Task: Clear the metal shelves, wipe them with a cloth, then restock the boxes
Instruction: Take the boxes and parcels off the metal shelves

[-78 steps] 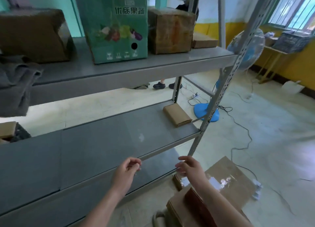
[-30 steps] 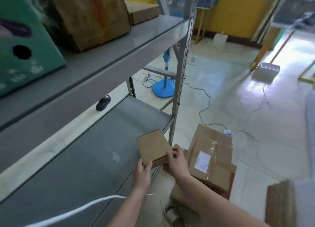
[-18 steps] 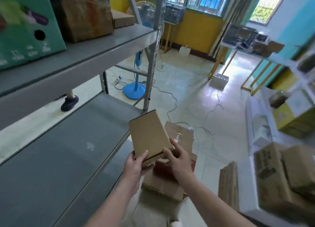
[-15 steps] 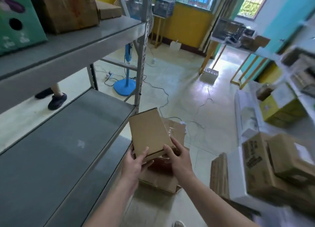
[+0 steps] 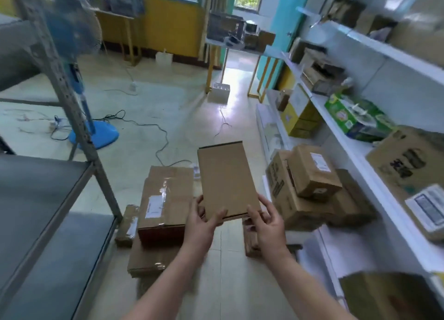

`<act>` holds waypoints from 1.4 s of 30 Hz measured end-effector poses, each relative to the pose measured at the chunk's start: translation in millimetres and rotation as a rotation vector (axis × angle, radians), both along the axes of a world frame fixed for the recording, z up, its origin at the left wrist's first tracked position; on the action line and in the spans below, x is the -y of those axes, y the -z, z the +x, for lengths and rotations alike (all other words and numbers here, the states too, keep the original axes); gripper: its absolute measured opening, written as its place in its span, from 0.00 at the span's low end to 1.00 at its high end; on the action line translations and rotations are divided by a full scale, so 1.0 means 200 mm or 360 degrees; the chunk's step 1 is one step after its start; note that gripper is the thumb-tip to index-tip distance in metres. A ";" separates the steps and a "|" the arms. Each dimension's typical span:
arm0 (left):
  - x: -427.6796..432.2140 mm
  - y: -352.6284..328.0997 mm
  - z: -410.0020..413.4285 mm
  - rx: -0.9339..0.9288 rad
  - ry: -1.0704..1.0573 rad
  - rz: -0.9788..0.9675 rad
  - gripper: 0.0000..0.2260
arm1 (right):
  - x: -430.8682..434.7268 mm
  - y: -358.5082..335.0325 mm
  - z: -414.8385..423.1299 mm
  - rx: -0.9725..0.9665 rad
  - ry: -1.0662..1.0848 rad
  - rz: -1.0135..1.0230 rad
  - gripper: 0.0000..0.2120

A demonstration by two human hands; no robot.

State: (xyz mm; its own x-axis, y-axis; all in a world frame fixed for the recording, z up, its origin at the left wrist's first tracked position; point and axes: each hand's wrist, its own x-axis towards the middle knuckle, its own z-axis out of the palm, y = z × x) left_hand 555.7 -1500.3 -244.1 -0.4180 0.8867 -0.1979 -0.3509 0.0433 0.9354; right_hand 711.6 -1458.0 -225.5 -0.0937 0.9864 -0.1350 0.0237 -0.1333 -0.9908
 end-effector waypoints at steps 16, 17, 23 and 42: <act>-0.69 -0.04 1.34 -0.0074 0.0526 -0.0145 0.21 | -0.43 -0.01 1.52 -0.0051 0.0380 -0.0154 0.23; -0.73 -0.03 1.38 -0.0080 0.0544 -0.0162 0.21 | -0.45 0.00 1.58 -0.0060 0.0430 -0.0186 0.21; -1.05 0.01 1.60 -0.0202 0.0674 -0.0200 0.24 | -0.67 0.07 1.81 -0.0094 0.0605 -0.0307 0.12; -2.32 0.36 1.80 -0.0774 0.0791 -0.0477 0.20 | -2.09 0.35 1.89 0.0664 0.0620 -0.0456 0.17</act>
